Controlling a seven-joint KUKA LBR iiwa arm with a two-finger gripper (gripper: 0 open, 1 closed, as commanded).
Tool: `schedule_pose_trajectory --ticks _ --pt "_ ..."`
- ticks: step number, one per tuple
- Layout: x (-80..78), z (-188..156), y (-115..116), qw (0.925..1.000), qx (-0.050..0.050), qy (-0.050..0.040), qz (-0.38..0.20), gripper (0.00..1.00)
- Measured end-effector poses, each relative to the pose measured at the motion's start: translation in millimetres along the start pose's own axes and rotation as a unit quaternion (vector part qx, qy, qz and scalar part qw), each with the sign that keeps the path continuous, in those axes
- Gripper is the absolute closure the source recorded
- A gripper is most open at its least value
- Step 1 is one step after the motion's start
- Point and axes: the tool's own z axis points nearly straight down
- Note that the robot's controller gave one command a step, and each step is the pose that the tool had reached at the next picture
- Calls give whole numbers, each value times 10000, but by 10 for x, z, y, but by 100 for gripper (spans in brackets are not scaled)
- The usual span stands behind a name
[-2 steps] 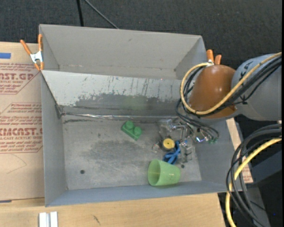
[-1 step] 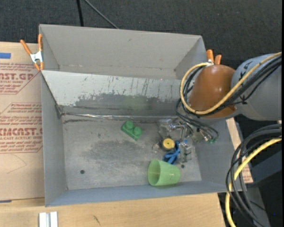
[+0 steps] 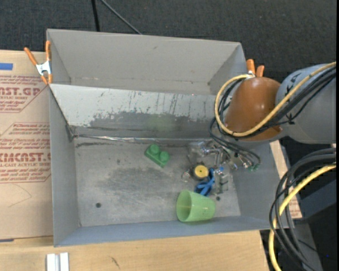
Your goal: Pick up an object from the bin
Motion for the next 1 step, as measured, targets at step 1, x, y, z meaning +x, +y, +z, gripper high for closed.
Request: schedule_pose_trajectory --ticks 1 --pt "-24 -33 -3 10000 7 -27 0 100"
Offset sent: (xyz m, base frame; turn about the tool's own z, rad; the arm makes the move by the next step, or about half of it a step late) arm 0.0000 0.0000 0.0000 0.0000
